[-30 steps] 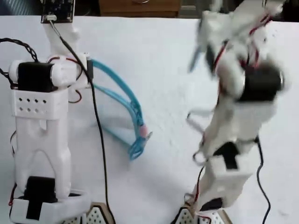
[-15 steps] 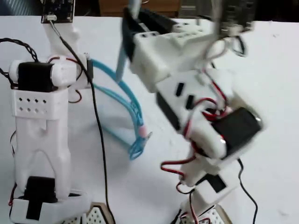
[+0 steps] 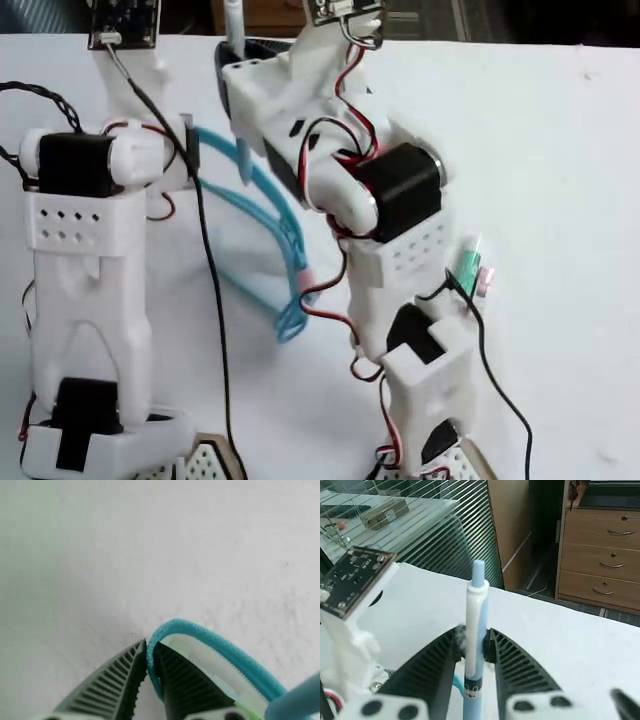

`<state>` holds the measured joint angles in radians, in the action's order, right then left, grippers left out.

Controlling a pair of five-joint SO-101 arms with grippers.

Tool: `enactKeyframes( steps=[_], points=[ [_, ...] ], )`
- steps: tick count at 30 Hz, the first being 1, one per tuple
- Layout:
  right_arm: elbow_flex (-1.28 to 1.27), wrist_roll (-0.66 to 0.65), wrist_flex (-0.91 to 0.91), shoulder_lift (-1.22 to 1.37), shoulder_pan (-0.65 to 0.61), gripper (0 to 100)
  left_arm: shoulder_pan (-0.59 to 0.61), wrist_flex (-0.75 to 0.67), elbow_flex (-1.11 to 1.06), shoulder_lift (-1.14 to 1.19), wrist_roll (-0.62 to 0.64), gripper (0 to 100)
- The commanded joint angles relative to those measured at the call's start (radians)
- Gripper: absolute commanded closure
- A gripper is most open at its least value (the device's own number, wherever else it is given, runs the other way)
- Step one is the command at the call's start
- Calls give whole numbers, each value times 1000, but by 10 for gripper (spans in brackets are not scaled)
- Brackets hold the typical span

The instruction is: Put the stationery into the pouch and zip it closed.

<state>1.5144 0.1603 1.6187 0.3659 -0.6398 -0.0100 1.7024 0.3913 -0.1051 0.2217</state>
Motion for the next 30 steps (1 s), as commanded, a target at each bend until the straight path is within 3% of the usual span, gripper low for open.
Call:
enactKeyframes(
  steps=[1, 7, 15, 21, 25, 30],
  points=[
    [17, -9, 2, -2, -4, 978, 4, 29, -15, 5, -3, 977],
    [15, -9, 84, -4, -10, 966, 4, 28, -15, 5, -3, 977],
    [17, -9, 124, -18, -48, 712, 4, 29, -15, 5, -3, 977],
    [46, -11, 119, -71, -58, 690, 4, 29, -15, 5, -3, 977],
    [74, -11, 110, -90, 59, 690, 4, 28, -15, 5, -3, 977],
    [61, -9, 151, -87, 352, 690, 4, 29, -15, 5, -3, 977]
  ],
)
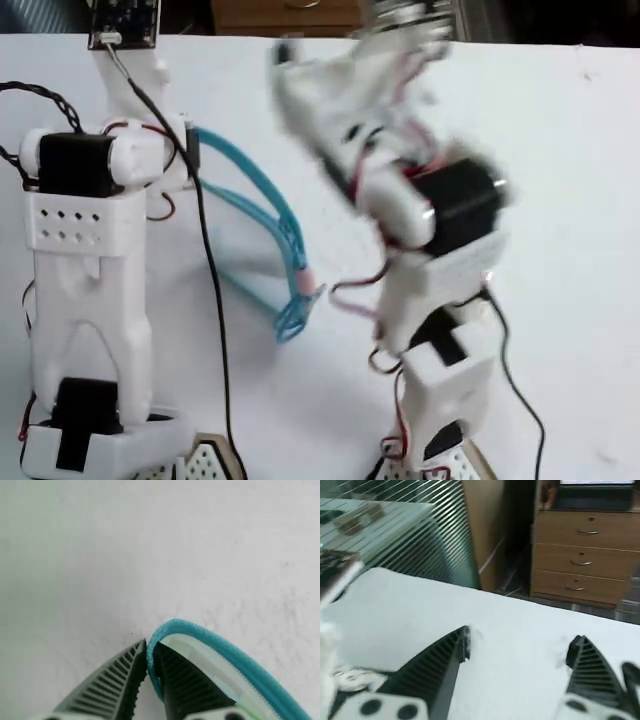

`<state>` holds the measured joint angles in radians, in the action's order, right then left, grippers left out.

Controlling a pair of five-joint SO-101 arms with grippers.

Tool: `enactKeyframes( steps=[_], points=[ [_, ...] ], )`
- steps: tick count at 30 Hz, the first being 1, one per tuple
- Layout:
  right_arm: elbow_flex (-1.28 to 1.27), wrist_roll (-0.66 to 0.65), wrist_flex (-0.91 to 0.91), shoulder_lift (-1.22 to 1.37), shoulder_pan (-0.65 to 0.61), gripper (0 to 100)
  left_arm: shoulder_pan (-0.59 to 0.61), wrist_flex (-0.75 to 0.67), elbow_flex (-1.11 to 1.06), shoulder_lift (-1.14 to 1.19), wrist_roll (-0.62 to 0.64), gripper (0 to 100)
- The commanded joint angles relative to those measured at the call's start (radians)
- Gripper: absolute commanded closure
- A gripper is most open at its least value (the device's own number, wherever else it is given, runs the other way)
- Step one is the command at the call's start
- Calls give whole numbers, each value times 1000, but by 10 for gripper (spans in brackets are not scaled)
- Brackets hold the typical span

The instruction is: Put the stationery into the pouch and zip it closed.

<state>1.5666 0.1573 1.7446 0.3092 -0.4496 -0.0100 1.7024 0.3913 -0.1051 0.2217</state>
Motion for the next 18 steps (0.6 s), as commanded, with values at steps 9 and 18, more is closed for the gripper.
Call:
enactKeyframes(
  steps=[9, 18],
  points=[
    [-612, -270, 27, -30, 575, 690, 4, 28, -15, 5, -3, 977],
    [-1358, -296, -77, -139, 631, 690, 4, 25, -15, 7, -3, 977]
  ],
)
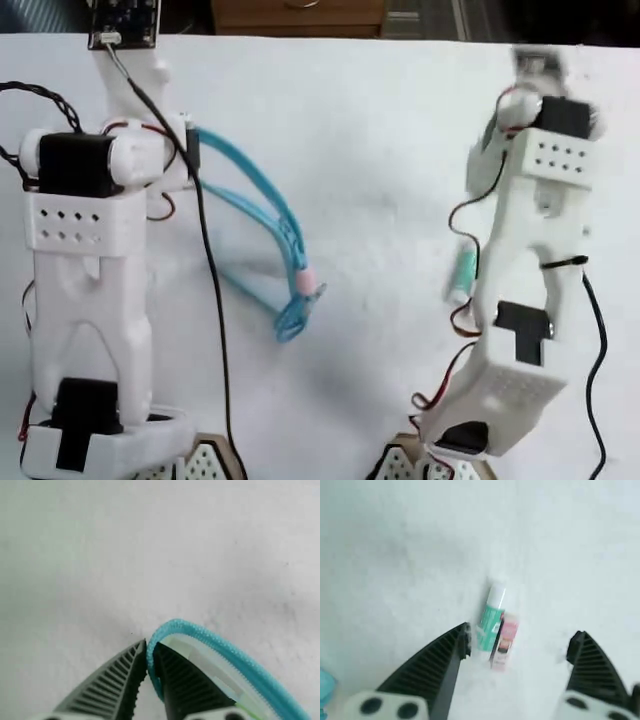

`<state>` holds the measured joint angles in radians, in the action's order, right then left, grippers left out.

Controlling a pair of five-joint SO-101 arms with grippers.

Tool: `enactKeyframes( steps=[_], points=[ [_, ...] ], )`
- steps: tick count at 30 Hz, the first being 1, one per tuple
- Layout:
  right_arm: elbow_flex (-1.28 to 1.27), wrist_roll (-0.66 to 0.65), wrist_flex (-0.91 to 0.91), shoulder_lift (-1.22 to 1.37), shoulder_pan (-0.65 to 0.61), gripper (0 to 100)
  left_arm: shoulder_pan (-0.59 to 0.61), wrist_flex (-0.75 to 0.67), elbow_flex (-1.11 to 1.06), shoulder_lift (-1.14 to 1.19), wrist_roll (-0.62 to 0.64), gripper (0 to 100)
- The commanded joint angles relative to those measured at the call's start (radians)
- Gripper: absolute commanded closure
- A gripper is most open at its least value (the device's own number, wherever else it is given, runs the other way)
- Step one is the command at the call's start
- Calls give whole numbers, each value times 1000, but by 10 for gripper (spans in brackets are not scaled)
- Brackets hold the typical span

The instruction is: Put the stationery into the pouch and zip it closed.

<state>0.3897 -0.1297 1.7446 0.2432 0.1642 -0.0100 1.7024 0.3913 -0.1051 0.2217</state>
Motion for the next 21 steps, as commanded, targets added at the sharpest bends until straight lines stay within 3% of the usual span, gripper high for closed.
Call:
enactKeyframes(
  steps=[1, 12, 18, 21],
  points=[
    [-244, -9, -131, -81, 27, 690, 4, 25, -15, 7, -3, 977],
    [-752, 35, -585, -125, 51, 690, 2, -8, -87, 5, -5, 977],
    [-786, 176, -647, -33, 1, 697, -4, -15, -94, 1, -5, 977],
    [-786, 181, -647, 2, -25, 804, -4, -17, -94, 1, -5, 977]
  ],
)
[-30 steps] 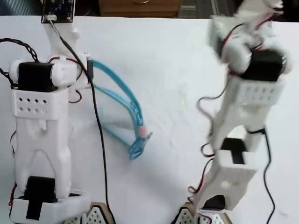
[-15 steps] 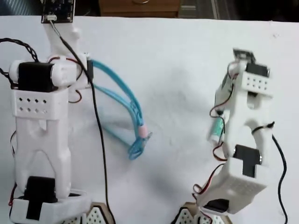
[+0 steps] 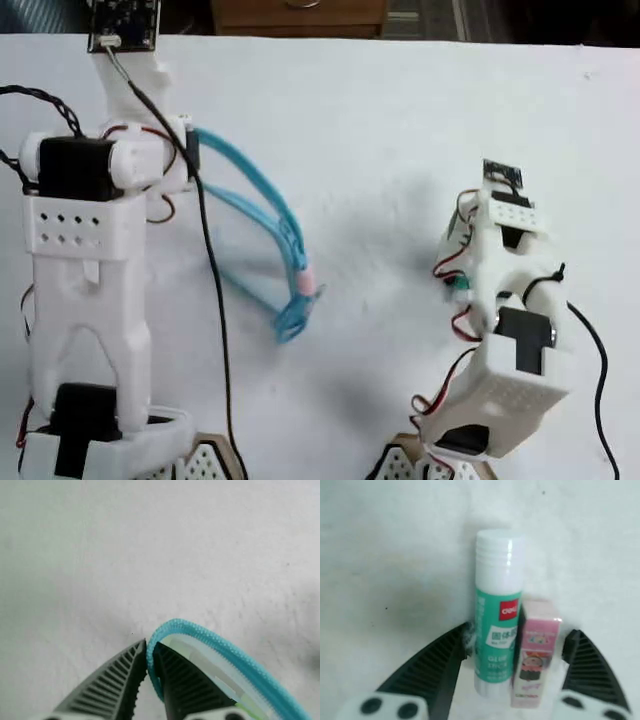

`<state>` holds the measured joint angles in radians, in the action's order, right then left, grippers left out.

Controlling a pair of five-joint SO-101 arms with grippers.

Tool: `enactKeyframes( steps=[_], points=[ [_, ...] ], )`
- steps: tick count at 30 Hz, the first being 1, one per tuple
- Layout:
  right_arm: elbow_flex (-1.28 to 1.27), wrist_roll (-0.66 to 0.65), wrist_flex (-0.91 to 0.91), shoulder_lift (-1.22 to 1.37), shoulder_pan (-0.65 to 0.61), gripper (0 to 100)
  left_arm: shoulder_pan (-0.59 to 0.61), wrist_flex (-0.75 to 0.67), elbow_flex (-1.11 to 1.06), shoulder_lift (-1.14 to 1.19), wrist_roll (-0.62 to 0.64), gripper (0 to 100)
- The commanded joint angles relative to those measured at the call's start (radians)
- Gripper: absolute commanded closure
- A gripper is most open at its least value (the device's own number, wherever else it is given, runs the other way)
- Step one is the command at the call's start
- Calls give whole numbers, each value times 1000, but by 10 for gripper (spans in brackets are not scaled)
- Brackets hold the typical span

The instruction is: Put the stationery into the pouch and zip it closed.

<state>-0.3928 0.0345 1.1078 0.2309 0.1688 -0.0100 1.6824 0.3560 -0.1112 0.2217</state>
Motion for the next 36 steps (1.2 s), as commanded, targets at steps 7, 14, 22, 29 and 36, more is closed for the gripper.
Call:
enactKeyframes(
  steps=[7, 14, 22, 29, 36],
  points=[
    [-2, 17, -10, 28, -18, 949, -4, 3, -58, 5, -3, 977],
    [31, 15, 28, -70, -4, 981, -5, 5, -58, 4, -3, 977],
    [31, -55, 191, -302, -71, 981, -5, 6, -58, 4, -3, 977],
    [31, -166, 283, -552, -73, 981, -5, 3, -57, 4, 0, 977],
    [48, -201, 294, -762, -111, 981, -1, 28, 32, 4, 2, 977]
  ],
)
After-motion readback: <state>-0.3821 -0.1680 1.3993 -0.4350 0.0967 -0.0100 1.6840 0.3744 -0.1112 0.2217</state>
